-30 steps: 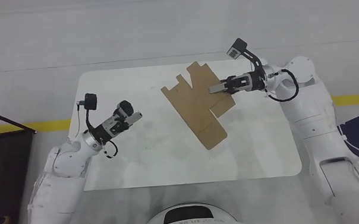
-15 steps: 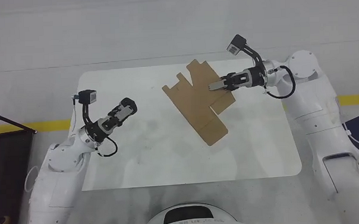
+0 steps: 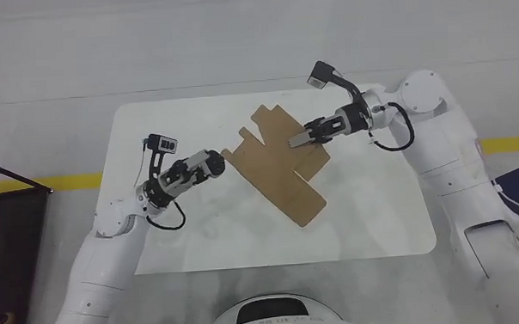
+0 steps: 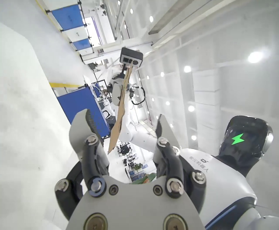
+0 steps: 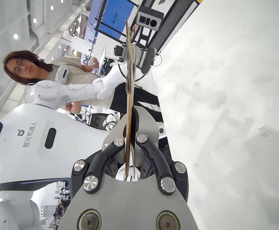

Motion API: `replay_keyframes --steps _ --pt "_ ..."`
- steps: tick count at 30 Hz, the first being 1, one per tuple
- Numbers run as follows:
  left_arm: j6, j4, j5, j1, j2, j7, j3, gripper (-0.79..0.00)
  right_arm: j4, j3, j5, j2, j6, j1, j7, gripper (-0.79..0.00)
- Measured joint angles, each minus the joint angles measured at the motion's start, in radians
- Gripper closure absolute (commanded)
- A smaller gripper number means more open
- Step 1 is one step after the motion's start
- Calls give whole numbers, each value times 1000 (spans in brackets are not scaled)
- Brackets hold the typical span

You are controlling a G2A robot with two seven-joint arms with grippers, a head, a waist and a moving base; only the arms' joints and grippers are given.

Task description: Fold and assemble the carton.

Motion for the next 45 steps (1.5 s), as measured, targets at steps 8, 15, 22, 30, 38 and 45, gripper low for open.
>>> replay_keyframes --steps 8,15,22,30,38,45 --pt "-15 22 1 -37 -6 -79 29 -360 41 -72 49 11 -11 44 0 0" --pt "-18 26 31 -66 -11 -111 57 -317 56 -126 100 19 -14 78 0 0" --pt "-19 40 51 -96 -15 -109 73 -86 70 -167 127 22 -14 105 0 0" --pt "-20 52 80 -115 -19 -119 96 0 84 -197 143 23 -14 123 0 0" --pt "0 75 2 -112 -23 -122 96 0 95 -218 161 23 -14 133 0 -311" --pt "45 97 -97 -94 -28 -138 97 0 99 -211 181 25 -14 132 0 -329"
